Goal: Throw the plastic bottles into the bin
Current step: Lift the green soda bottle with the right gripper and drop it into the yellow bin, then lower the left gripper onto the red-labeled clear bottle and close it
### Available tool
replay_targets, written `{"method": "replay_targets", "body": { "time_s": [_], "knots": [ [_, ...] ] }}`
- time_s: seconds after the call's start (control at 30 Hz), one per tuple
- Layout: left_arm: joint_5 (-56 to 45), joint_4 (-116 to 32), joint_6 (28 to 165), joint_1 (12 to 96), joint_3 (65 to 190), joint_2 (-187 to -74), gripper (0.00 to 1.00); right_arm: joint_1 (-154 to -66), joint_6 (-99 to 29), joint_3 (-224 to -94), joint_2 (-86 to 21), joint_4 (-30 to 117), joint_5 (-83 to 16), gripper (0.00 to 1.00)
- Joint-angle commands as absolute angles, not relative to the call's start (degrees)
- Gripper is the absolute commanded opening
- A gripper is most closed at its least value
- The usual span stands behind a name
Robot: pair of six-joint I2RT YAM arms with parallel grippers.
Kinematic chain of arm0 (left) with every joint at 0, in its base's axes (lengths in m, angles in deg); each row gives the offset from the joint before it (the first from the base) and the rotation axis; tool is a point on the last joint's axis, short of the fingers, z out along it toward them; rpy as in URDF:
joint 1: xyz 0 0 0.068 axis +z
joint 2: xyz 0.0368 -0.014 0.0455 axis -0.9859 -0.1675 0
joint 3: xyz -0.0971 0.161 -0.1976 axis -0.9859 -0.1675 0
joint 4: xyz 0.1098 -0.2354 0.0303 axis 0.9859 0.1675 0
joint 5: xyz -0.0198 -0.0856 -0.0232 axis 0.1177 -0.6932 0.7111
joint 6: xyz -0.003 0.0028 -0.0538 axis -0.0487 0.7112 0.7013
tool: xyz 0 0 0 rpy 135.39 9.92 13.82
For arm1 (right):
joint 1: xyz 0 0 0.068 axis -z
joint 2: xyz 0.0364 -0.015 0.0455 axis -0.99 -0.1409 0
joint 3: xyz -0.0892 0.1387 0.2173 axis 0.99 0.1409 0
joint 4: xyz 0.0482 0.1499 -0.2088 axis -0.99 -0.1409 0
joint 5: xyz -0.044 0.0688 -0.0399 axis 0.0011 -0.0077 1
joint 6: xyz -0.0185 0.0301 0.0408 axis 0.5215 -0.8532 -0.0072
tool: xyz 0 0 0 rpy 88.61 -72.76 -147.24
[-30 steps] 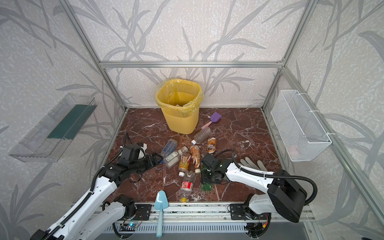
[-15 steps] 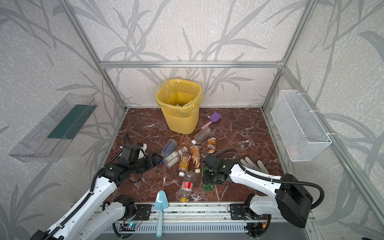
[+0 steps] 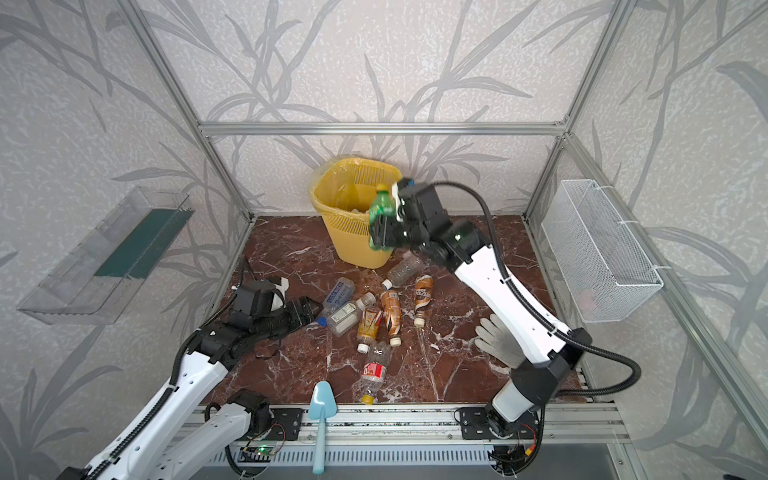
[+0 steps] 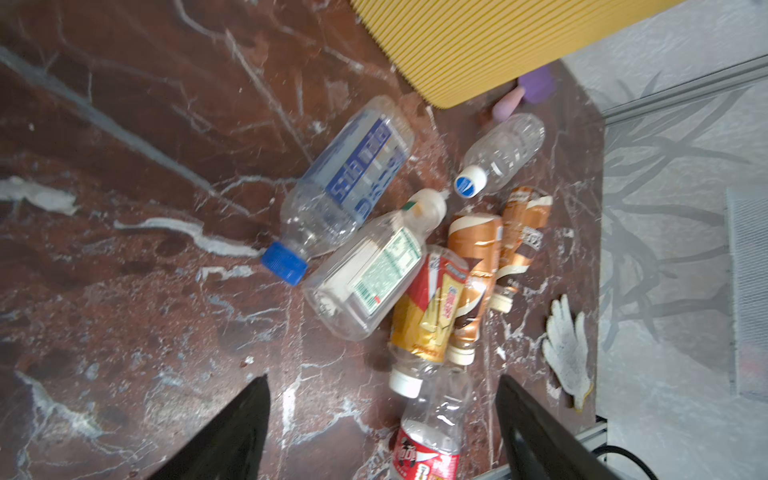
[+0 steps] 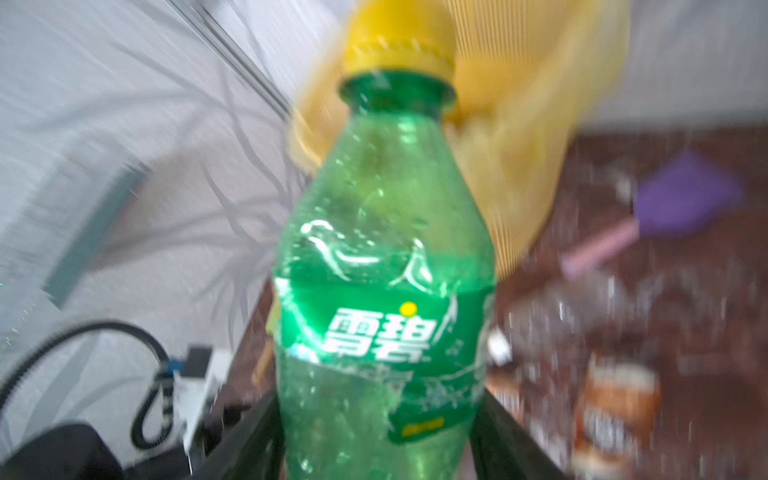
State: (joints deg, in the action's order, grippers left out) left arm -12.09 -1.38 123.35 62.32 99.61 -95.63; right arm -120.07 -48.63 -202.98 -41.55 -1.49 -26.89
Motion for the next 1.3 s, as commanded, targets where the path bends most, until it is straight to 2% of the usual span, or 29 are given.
{"method": "replay_targets", "body": {
  "time_s": [0.0, 0.07, 0.13, 0.2, 0.3, 0.33, 0.53, 0.7, 0.9, 1.27],
  "knots": [
    [-11.6, 1.7, 122.1, 62.2, 104.9, -96.7, 0.85, -117.8, -43.4, -229.4, -54.7, -19.8, -26.2, 0.86],
    [-9.5, 3.8, 122.4, 62.3, 105.7, -96.1, 0.85, -115.9, -45.4, -238.9, -60.4, -31.2, -27.5, 0.97],
    [-7.9, 3.4, 122.8, 62.3, 104.0, -94.5, 0.85, -116.3, -45.1, -239.0, -61.3, -36.2, -24.6, 0.98],
    [-6.5, 2.2, 122.9, 62.3, 101.5, -91.8, 0.85, -117.9, -44.5, -222.9, -53.4, -29.4, -23.0, 0.98],
    [-6.0, 3.3, 122.6, 62.4, 99.7, -90.0, 0.85, -117.6, -47.0, -187.6, -34.5, -5.5, -22.2, 0.95],
    [-6.1, 3.6, 122.4, 62.4, 99.1, -89.7, 0.85, -116.7, -48.7, -179.6, -30.3, -1.8, -22.5, 0.93],
    [-7.2, 2.4, 122.6, 62.4, 95.8, -88.9, 0.86, -115.2, -53.2, -152.9, -16.2, 2.0, -24.1, 0.89],
    [-8.9, 0.6, 123.3, 62.4, 94.1, -90.6, 0.85, -115.2, -58.6, -136.7, -9.3, 6.4, -26.8, 0.87],
    [-10.4, -0.3, 124.2, 62.4, 93.7, -92.1, 0.85, -115.2, -63.1, -126.8, -6.8, 12.0, -30.9, 0.85],
    [-15.5, -2.4, 123.0, 62.3, 92.2, -93.0, 0.84, -116.1, -66.0, -121.3, -6.6, 16.1, -32.2, 0.83]
  ]
}}
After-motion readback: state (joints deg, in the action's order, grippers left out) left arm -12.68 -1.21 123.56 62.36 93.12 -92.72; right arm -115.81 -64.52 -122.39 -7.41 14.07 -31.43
